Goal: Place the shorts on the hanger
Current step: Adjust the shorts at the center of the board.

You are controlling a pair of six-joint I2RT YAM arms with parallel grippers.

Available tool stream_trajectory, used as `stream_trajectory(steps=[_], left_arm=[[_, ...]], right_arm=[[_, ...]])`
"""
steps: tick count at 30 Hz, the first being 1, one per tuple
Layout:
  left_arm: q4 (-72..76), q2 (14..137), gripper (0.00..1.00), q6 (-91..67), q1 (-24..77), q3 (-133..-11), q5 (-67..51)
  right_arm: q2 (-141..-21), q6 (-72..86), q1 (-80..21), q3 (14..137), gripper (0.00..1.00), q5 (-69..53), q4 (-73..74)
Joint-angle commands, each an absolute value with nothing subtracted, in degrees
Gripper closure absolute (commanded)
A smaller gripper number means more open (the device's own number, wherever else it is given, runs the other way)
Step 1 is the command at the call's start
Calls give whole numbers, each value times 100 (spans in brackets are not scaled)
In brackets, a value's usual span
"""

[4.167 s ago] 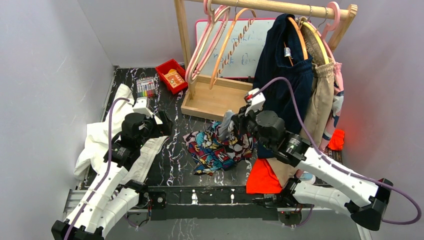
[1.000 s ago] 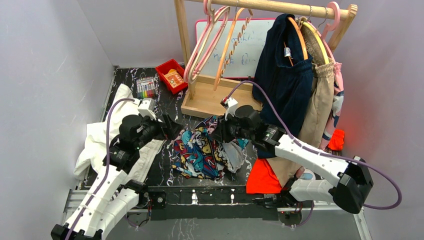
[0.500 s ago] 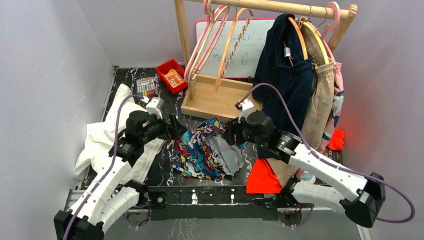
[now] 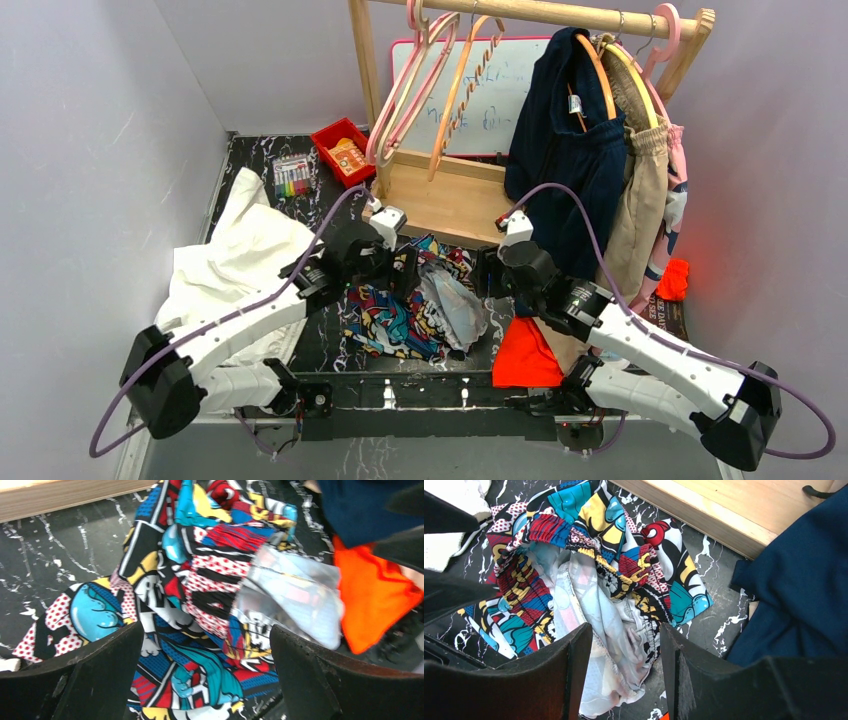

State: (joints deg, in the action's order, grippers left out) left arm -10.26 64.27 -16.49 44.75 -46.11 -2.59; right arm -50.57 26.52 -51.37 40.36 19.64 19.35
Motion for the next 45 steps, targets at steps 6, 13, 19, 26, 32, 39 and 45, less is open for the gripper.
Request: stream_trajectory(steps=[6,13,19,26,32,39,45], left_arm=[[-923,7229,11,-1582,4549,-5067,857],[-638,7648,26,-1643,4553,-5298,690],[-512,7794,74,-1655,4553,-5039,750],[-1298,6191,100,-2067,4538,-4922,2428],[-2189,5106,100,-2671,4503,-4680,3730],[-2259,4860,100,-3030,4489,-4214,3678],[-2425,4866,100,-2972,4486,-4344,3789]], right_arm=[[-4686,2845,-5124,3867,40,2180,1848],[-4661,2956,-5124,3775,41,2102,1828],[-4530,2961,-5124,3704,40,2145,1819],[-4511,2927,-5124,3706,40,2086,1826],[-4738,3050,-5124,3506,40,1577,1417],[-5250,3506,-5121,3237,40,640,453],[-5973,3968,-5086,3300,39,507,-278]])
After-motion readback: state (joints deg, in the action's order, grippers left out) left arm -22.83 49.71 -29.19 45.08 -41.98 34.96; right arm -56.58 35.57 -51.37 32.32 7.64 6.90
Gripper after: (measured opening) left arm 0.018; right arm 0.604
